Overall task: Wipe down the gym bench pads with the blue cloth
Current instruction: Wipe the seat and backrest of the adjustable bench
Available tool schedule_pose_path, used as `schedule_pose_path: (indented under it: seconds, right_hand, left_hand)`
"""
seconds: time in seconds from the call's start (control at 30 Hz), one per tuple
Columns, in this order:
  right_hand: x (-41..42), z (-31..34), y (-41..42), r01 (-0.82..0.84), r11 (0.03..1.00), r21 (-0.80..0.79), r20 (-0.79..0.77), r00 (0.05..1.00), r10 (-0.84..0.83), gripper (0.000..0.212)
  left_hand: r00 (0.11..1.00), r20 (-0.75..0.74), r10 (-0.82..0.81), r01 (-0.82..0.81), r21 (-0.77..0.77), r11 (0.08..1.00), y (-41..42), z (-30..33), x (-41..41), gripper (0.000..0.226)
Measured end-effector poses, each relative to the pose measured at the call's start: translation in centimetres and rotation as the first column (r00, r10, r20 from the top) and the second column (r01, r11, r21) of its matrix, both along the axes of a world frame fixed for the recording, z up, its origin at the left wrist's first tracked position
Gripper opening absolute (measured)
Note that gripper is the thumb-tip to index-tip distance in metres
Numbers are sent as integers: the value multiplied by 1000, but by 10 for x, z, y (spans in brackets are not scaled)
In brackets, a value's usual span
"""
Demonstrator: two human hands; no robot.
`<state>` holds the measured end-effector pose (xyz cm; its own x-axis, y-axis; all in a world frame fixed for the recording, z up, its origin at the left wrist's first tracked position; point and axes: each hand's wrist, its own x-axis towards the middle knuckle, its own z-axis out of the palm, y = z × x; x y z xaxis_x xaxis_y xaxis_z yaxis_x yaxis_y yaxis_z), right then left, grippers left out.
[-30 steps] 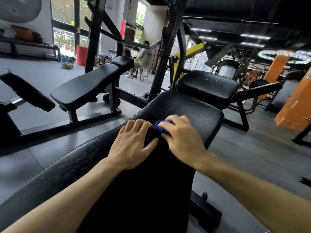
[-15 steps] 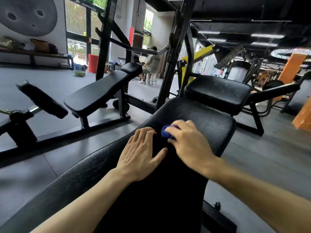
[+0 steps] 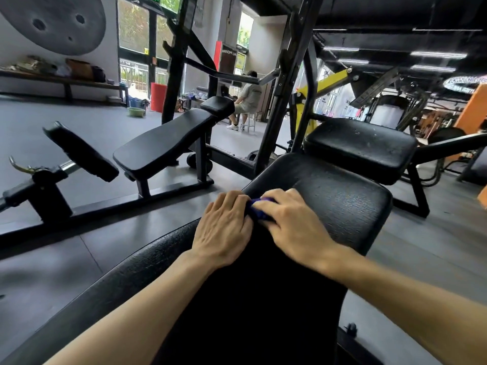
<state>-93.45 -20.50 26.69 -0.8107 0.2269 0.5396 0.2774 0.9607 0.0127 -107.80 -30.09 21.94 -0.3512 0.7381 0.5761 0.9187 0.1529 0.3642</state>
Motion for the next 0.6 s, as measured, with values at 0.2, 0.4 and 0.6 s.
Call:
schedule_pose_path:
  seconds: [0.2, 0.4, 0.6]
  right_hand:
    - [-28, 65, 101, 400, 914, -62, -111, 908, -405, 29]
    - [-33, 13, 23, 185, 982, 41, -61, 981, -182, 26]
    - [-42, 42, 66, 181, 983, 23, 13, 983, -182, 28]
  left_hand:
    - [998, 59, -20, 19, 18, 1000, -3, -2, 1, 40]
    - [999, 52, -15, 13, 31, 999, 0, -6, 0, 38]
    - [999, 54, 4, -7, 55, 998, -2, -7, 2, 38]
